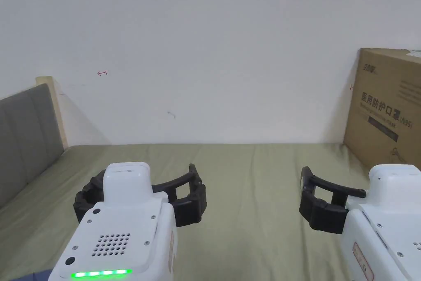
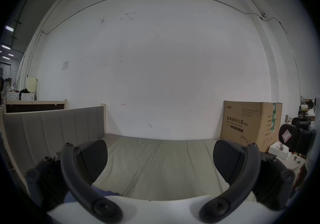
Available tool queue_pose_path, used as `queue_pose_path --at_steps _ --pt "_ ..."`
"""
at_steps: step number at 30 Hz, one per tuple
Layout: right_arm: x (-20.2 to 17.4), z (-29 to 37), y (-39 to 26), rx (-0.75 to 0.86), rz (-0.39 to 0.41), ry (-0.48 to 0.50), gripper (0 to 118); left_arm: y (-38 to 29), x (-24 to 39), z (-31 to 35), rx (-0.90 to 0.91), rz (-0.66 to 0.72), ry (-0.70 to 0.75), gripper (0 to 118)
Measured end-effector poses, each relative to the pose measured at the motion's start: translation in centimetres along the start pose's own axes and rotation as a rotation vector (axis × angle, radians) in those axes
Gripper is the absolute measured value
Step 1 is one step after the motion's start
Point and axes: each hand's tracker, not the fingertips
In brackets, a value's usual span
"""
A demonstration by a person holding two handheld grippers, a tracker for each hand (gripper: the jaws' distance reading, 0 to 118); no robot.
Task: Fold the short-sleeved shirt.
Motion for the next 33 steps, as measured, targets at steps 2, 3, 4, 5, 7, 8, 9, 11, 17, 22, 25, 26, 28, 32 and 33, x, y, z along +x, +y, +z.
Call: queue_pose_path --at_steps 2,3,4,5,7,8,9,11,17,22,25,26,28,32,33 --pt "0.06 0.01 0.00 -0.001 -0.002 -0.002 118 -0.03 -0.05 -0.05 -0.002 0.003 -0.001 118" --pt "0.08 0.01 -0.02 -0.001 -0.002 -0.003 118 -0.05 -0.06 -0.07 -0.002 0.002 0.000 118" --pt "0.11 0.01 -0.02 -0.001 -0.001 -0.006 118 -0.05 -0.06 -0.09 -0.001 0.001 0.000 118" --pt "0.14 0.00 -0.03 -0.003 -0.002 -0.008 118 -0.04 -0.05 -0.09 -0.001 -0.001 -0.001 118" --pt "0.20 0.00 -0.07 -0.005 -0.004 -0.008 118 -0.13 -0.08 -0.17 0.001 -0.002 0.000 118" --pt "0.21 0.01 -0.07 -0.006 -0.004 -0.009 118 -0.15 -0.08 -0.16 0.003 -0.003 -0.001 118" --pt "0.21 0.03 -0.08 -0.006 -0.004 -0.010 118 -0.16 -0.07 -0.15 0.004 -0.003 -0.001 118" --pt "0.23 0.05 -0.11 -0.007 -0.002 -0.011 118 -0.14 0.01 -0.06 0.005 -0.003 -0.002 118" --pt "0.28 0.15 -0.18 -0.002 0.007 -0.015 118 -0.18 0.11 0.01 0.012 -0.008 0.001 118" --pt "0.39 0.12 -0.18 -0.004 -0.002 -0.017 118 -0.22 0.09 -0.07 0.016 -0.009 0.005 118" --pt "0.48 0.12 -0.15 -0.005 -0.008 -0.019 118 -0.28 0.05 -0.10 0.018 -0.007 0.007 118" --pt "0.50 0.13 -0.15 -0.005 -0.009 -0.021 118 -0.29 0.05 -0.08 0.018 -0.008 0.007 118" --pt "0.55 0.13 -0.16 -0.005 -0.010 -0.022 118 -0.33 0.05 -0.09 0.019 -0.011 0.006 118" --pt "0.61 0.13 -0.12 -0.005 -0.013 -0.024 118 -0.25 0.18 0.01 0.016 -0.012 0.005 118" --pt "0.62 0.14 -0.10 -0.004 -0.014 -0.024 118 -0.25 0.19 0.00 0.015 -0.010 0.004 118"
